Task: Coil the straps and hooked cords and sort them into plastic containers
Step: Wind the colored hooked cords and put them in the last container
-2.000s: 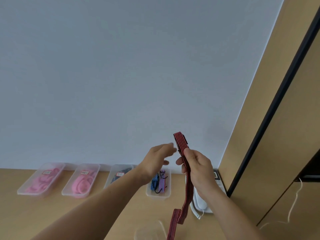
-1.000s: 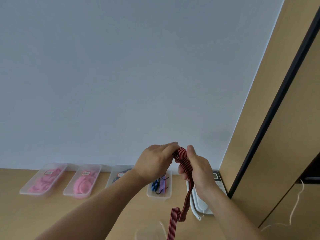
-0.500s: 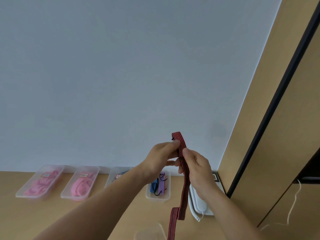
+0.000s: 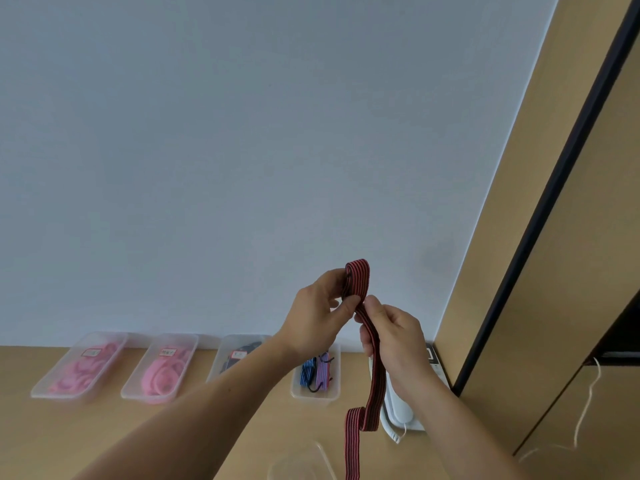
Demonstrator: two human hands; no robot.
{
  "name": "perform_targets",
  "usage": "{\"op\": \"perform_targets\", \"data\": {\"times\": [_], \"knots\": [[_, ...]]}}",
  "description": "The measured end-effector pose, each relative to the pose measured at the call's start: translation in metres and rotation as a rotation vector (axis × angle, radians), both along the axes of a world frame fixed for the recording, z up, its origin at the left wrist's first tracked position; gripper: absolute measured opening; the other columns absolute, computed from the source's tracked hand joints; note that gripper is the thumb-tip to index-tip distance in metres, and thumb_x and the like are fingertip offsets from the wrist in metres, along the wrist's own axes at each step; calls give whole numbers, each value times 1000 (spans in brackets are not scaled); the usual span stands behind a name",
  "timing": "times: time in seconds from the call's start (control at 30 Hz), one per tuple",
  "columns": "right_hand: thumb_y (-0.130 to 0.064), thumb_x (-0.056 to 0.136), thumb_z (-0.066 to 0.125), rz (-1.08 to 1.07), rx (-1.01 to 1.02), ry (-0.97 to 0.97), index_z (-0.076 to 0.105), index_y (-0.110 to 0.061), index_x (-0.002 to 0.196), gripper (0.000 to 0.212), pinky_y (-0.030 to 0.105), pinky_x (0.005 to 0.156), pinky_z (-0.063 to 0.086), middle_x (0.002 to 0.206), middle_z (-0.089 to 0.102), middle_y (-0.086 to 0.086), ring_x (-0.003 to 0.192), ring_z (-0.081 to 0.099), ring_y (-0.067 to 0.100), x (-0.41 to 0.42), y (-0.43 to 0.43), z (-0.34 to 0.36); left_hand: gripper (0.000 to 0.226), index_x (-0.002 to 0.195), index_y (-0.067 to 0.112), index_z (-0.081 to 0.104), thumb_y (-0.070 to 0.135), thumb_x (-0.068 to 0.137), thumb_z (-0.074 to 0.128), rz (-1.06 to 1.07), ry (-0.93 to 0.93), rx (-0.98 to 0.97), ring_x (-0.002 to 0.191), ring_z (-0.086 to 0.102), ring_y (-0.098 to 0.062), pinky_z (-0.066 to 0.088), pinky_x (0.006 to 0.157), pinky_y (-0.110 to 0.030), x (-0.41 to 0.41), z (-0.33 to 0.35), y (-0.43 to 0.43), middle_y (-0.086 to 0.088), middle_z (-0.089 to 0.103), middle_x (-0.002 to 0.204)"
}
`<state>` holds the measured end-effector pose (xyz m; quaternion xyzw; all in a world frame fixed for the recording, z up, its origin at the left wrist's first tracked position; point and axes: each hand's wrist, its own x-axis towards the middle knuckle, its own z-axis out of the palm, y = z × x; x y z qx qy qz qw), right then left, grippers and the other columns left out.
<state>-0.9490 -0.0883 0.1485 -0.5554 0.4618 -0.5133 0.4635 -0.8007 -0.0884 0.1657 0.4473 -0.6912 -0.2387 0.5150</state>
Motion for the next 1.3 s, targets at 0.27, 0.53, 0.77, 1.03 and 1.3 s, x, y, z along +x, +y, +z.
{"op": "perform_targets", "data": {"times": [0.27, 0.53, 0.77, 1.03, 1.3], "knots": [[-41, 101, 48, 77, 5, -42, 71, -12, 73, 46, 18, 45, 38, 53, 56, 2, 44, 43, 13, 1, 5, 1, 37, 133, 16, 58, 19, 96, 61, 166, -379, -295, 80, 60, -13, 49, 77, -19, 12, -14, 0, 3, 73, 105], [-80, 75, 49, 129, 46, -88, 71, -6, 78, 77, 18, 45, 38, 57, 56, 4, 45, 43, 13, 1, 9, 3, 34, 115, 4, 73, 4, 81, 77, 185, -653, -746, 104, 71, -25, 61, 80, -35, 23, -12, -4, -9, 72, 118], [-54, 87, 51, 171, -74, -115, 70, -8, 90, 50, 20, 53, 44, 67, 63, 2, 54, 50, 14, 0, 9, 1, 59, 151, 30, 32, 12, 98, 50, -38, 202, 293, 118, 63, -12, 54, 84, -26, 13, -7, 1, 4, 56, 142], [-27, 100, 51, 76, -243, 238, 60, -35, 99, 12, 15, 62, 44, 80, 70, -11, 61, 56, 0, 0, 7, -17, 56, 94, -5, 67, 50, 87, 58, -93, 334, 480, 75, 68, -22, 57, 80, -46, 2, 22, 1, -12, 71, 83], [-52, 95, 41, 29, -335, 452, 50, -49, 102, 12, 21, 67, 43, 84, 65, -28, 77, 60, -2, -5, -1, -32, 38, 68, 7, 53, 39, 88, 58, 182, 127, 543, 59, 54, -25, 46, 63, -35, -12, 41, -14, -15, 57, 66]]}}
